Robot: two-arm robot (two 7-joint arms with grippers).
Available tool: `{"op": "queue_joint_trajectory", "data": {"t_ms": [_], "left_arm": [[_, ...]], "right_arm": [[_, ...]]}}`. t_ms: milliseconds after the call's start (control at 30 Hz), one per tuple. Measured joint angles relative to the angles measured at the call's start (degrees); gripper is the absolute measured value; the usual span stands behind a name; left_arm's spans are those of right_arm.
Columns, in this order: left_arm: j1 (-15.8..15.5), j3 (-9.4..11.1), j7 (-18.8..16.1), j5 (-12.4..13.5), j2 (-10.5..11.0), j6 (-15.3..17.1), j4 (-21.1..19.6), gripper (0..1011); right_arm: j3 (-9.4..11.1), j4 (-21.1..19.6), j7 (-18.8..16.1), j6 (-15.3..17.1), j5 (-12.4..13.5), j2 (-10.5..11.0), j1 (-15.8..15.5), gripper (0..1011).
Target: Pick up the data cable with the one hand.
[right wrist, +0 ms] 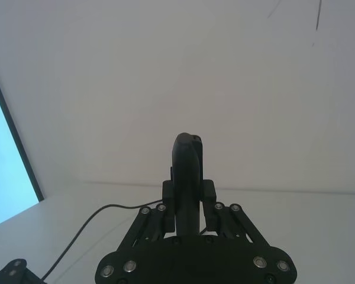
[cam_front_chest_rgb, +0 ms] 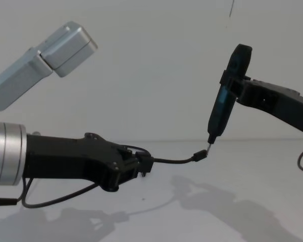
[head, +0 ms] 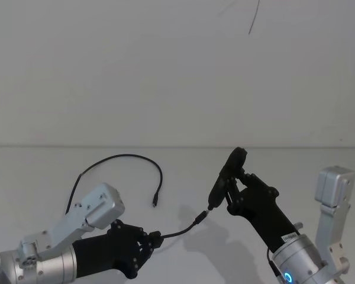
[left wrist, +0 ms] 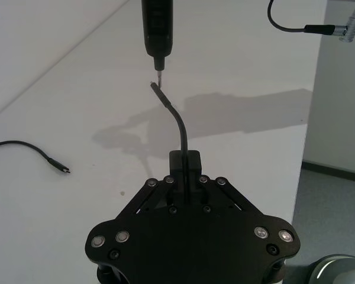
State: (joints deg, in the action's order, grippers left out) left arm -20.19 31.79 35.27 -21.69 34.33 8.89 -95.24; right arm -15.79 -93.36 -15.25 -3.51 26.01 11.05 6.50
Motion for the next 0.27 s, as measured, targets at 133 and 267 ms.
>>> {"op": "queue_joint_trajectory", "data": {"t_ms": [133,267], "left_arm": [[0.0,0.0,0.0,0.0,0.0,0.0,0.0,42],[0.0,0.0,0.0,0.0,0.0,0.0,0.0,42]], "right_arm": [[-0.1,0.0,0.0,0.1,0.1,0.1,0.0,269],[-0.2,-0.1,0.0,0.2,0.1,0.1,-0.1,269]]}}
